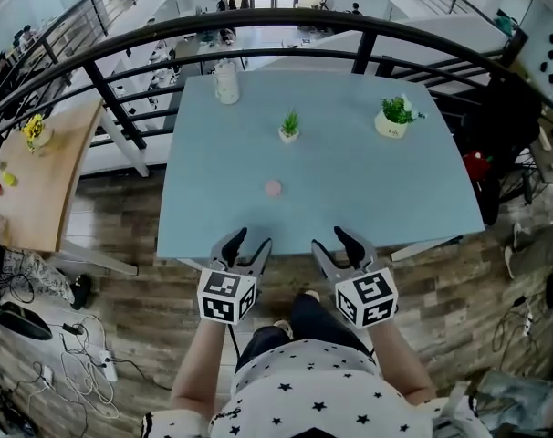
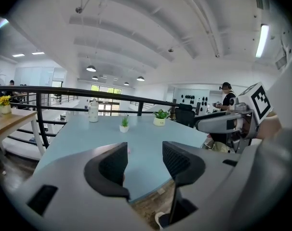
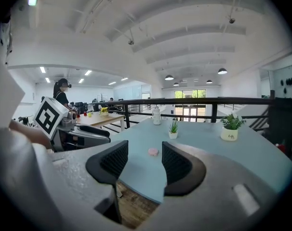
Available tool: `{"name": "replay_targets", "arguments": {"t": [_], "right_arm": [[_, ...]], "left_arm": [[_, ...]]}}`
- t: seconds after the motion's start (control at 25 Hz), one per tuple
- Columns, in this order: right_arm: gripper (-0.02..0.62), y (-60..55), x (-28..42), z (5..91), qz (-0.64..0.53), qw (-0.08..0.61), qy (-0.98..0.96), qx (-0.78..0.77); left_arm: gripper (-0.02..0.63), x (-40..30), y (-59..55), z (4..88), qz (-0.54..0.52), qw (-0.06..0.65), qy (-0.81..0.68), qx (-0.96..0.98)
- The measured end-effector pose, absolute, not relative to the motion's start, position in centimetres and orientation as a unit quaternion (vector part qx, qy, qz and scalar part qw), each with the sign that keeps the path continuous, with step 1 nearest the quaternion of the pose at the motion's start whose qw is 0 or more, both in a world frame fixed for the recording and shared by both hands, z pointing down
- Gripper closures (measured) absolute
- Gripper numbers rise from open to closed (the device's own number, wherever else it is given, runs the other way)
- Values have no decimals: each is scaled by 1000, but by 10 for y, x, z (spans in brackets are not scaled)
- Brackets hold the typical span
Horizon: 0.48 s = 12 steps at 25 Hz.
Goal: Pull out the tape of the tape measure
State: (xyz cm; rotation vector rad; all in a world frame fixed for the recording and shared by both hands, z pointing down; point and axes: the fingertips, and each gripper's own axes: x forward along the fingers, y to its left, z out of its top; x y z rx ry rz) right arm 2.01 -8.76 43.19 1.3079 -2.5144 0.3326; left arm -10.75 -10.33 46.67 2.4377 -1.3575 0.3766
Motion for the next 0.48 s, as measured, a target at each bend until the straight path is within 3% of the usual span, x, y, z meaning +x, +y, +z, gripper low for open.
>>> {"name": "replay_targets", "arguments": {"t": [0.48], "right_arm": [[393, -130, 16, 452, 125, 152, -874, 444]], "left_arm": [[390, -106, -165, 498, 181, 147, -449, 862]]}}
